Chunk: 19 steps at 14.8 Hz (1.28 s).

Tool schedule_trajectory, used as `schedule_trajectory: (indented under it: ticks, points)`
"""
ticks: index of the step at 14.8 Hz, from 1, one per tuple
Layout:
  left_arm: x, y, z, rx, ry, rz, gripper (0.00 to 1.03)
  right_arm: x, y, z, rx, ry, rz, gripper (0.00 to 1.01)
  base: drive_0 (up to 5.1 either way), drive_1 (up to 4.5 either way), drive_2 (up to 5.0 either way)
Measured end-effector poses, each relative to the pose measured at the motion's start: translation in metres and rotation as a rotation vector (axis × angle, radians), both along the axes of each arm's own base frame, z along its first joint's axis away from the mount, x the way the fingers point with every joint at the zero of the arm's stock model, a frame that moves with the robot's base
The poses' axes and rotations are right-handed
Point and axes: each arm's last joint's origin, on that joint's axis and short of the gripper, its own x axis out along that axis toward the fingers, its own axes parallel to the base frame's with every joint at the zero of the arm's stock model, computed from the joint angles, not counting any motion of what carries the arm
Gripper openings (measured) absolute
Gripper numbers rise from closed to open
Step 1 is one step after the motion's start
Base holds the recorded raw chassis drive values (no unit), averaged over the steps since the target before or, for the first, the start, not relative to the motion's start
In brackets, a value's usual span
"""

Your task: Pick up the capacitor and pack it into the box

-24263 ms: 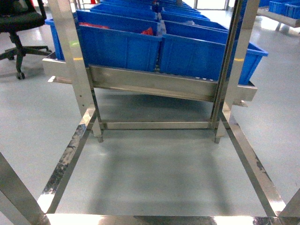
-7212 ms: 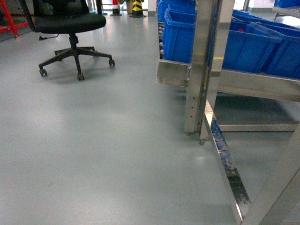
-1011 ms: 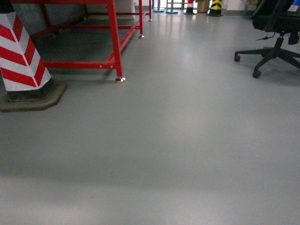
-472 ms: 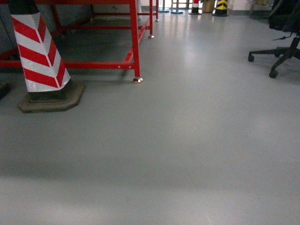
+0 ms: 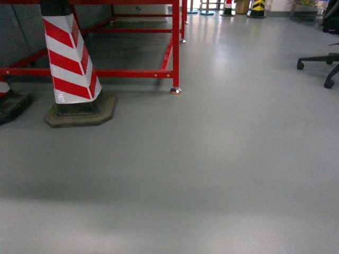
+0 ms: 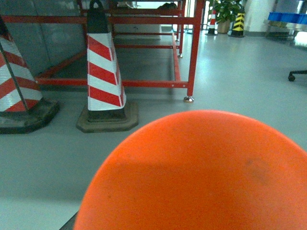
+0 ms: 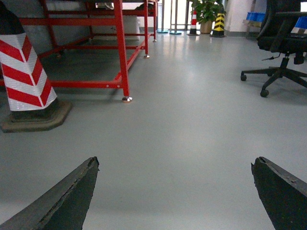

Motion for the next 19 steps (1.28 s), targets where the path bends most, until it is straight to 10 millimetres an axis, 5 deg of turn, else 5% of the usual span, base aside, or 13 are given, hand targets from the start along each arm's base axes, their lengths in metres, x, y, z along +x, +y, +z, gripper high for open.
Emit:
schedule_trajectory:
  ticks: [19]
  points:
    - [0.0000,0.0000,0.0001,0.000,-0.001,0.000,0.43,0.0000,0.0000,-0.0003,0.000,0.003,-0.001,0.98,-5.0,2.37,2.4]
